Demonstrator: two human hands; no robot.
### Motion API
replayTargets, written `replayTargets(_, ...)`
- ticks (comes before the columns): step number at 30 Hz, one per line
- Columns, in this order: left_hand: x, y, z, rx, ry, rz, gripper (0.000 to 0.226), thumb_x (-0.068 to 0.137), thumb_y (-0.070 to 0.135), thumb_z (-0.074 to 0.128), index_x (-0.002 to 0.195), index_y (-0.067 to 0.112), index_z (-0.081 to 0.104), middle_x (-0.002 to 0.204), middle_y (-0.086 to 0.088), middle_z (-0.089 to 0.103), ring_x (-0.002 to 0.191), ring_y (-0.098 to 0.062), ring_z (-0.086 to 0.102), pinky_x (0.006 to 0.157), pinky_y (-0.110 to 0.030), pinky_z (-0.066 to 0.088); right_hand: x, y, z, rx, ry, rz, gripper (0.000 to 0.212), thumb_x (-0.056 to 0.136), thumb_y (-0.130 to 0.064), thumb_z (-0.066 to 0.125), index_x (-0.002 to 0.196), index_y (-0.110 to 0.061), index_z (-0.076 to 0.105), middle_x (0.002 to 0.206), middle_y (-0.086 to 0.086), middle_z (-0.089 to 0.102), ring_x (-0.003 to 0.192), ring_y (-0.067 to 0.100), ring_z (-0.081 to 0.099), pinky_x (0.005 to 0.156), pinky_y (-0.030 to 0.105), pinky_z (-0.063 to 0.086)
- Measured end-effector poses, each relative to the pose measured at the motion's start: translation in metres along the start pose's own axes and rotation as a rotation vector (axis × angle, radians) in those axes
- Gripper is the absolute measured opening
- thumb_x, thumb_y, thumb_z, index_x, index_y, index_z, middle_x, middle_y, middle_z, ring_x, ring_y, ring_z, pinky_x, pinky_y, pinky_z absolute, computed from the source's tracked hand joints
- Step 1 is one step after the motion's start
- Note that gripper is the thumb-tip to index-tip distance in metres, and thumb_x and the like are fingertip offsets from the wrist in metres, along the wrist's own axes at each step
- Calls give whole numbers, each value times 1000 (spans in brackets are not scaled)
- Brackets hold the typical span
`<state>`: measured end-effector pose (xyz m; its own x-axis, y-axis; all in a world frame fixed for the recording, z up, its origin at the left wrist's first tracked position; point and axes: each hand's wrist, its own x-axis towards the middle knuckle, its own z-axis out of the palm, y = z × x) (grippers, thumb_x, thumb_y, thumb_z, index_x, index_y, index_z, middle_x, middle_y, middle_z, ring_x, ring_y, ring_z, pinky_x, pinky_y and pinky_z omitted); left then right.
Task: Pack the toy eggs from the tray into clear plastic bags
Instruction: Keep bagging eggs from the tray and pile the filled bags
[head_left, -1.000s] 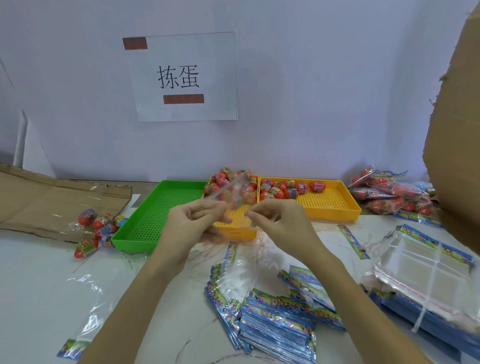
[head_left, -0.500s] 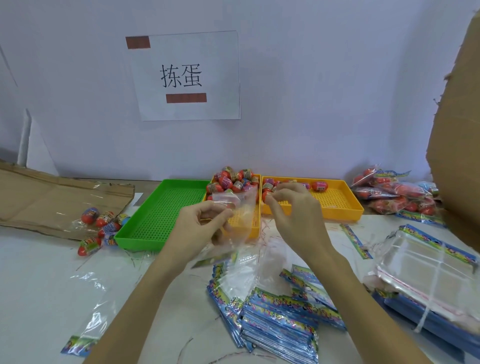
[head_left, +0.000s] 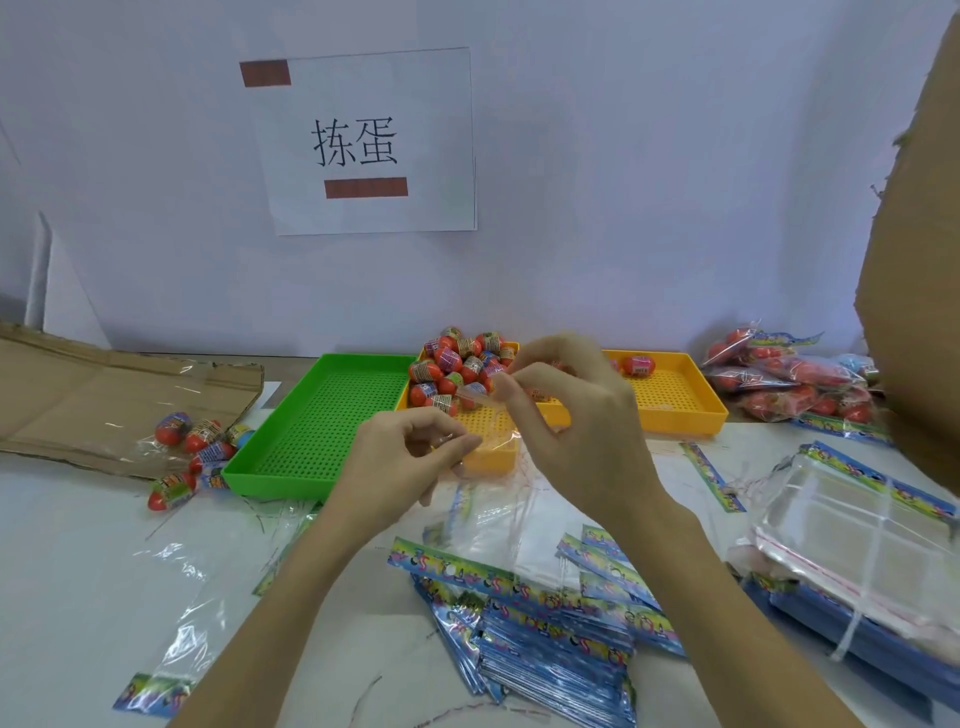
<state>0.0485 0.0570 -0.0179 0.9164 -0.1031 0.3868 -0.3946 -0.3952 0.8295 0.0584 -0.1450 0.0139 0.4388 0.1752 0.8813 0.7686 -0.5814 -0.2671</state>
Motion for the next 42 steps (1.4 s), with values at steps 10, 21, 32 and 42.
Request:
replayTargets(10, -1, 0, -2, 119, 8, 110, 6, 94, 24, 77, 94, 20, 81, 69, 12, 72, 51, -16, 63, 55, -21, 47, -11, 10, 10, 231, -500, 362, 20, 89, -36, 79, 104, -22, 78, 86, -10, 71, 78, 8, 66, 70, 25, 56)
replayTargets(21, 2, -3, -8, 66, -69, -35, 43, 80, 56, 83, 113, 32, 72, 71, 1, 71, 55, -15, 60, 59, -29, 50, -9, 18, 5, 301, -448, 573, 11, 85, -30, 84, 83, -25, 74, 76, -10, 72, 72, 5, 67, 66, 18, 54)
replayTargets(32, 0, -3, -8, 64, -127, 65, 55, 77, 20, 93, 125, 32, 68, 82, 6, 78, 63, -7, 54, 61, -25, 48, -2, 15, -9, 628, -562, 617, 17, 91, -30, 79, 102, -17, 81, 92, 0, 80, 88, 15, 77, 83, 27, 61)
replayTargets(42, -3, 4, -3, 99, -96, 114, 62, 76, 37, 90, 133, 33, 67, 91, 8, 78, 52, -5, 40, 55, -12, 37, -2, 18, -13, 521, -681, 631, 18, 90, -34, 78, 99, -20, 82, 82, -1, 79, 79, 15, 76, 74, 29, 63)
